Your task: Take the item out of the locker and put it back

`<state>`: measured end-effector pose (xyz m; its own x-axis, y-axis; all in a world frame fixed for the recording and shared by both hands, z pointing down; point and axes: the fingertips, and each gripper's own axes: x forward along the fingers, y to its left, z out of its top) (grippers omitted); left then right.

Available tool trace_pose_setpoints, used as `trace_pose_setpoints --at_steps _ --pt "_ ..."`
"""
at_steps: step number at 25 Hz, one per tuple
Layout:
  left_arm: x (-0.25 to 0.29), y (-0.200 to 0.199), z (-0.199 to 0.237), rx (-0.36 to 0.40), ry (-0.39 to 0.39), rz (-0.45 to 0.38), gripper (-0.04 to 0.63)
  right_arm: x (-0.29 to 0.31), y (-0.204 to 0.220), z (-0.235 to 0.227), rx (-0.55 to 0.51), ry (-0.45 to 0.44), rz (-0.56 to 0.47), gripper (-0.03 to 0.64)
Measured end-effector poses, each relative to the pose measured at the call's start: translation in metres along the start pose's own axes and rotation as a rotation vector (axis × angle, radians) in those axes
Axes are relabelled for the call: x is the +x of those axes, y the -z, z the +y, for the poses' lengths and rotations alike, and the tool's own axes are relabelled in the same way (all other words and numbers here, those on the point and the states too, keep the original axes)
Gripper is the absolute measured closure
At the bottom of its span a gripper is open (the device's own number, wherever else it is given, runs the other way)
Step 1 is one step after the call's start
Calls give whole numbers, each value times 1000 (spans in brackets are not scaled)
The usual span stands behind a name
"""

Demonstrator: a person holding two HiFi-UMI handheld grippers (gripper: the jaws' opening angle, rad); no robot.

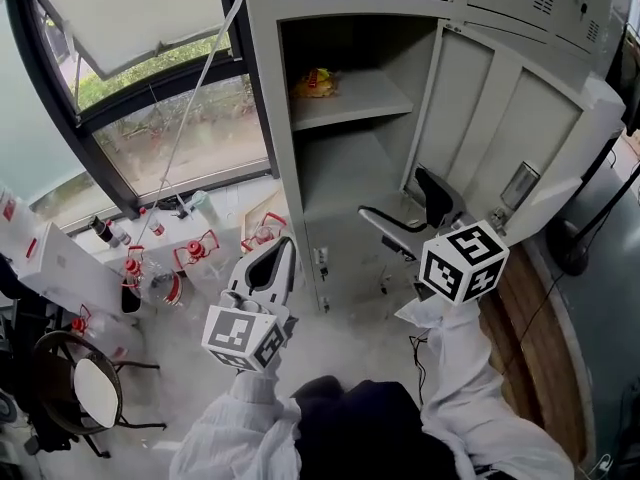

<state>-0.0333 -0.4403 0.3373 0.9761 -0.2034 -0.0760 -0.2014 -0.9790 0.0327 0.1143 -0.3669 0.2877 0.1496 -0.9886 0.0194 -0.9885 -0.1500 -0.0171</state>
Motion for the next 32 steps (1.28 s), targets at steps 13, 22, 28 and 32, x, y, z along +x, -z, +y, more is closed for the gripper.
trace_pose_setpoints --at_steps 13,22,28,32 --pt "29 -6 -50 -22 -31 -4 585 -120 -35 -61 28 265 -289 593" --pt "13 46 -108 -28 -48 62 585 -192 49 -79 35 358 -197 618" --pt "-12 97 -126 -60 -65 129 584 -217 143 -76 185 383 -46 618" --pt "-18 114 -134 -81 -80 166 585 -227 158 -71 128 402 9 617"
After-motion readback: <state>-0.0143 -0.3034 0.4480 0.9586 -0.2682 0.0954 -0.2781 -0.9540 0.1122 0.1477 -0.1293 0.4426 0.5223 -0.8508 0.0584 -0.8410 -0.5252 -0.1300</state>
